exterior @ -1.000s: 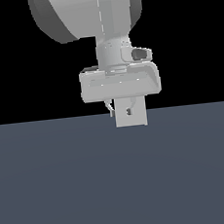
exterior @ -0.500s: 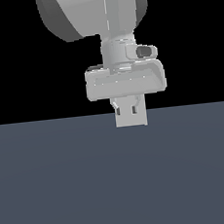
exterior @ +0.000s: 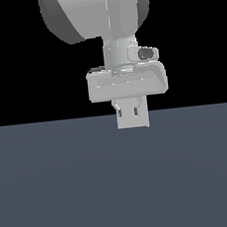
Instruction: Plug the charger into the wall socket.
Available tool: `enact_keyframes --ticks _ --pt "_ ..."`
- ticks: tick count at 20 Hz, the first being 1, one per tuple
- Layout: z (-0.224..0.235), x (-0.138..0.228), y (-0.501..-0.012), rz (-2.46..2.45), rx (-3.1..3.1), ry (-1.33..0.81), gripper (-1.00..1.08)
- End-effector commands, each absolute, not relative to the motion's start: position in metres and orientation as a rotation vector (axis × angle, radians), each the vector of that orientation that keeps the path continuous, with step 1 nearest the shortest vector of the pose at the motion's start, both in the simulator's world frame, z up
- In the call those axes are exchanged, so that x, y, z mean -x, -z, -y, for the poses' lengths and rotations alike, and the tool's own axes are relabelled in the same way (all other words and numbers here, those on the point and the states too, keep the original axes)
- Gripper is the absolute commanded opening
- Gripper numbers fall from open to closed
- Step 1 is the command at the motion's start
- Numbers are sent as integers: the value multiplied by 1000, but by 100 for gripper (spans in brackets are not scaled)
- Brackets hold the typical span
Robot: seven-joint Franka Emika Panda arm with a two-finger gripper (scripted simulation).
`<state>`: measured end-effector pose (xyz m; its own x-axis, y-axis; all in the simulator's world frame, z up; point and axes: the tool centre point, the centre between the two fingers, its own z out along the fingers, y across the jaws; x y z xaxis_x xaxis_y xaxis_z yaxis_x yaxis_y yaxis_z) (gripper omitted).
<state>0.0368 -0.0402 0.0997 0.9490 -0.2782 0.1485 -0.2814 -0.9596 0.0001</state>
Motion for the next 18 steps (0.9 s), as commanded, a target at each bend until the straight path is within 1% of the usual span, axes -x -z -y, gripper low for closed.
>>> enact_keyframes --ticks 1,10,18 --pt "42 -42 -100 443 -3080 -231 -100" --pt "50 -70 -100 442 -3081 -231 -100" --pt "53 -79 -100 442 -3081 -231 -100"
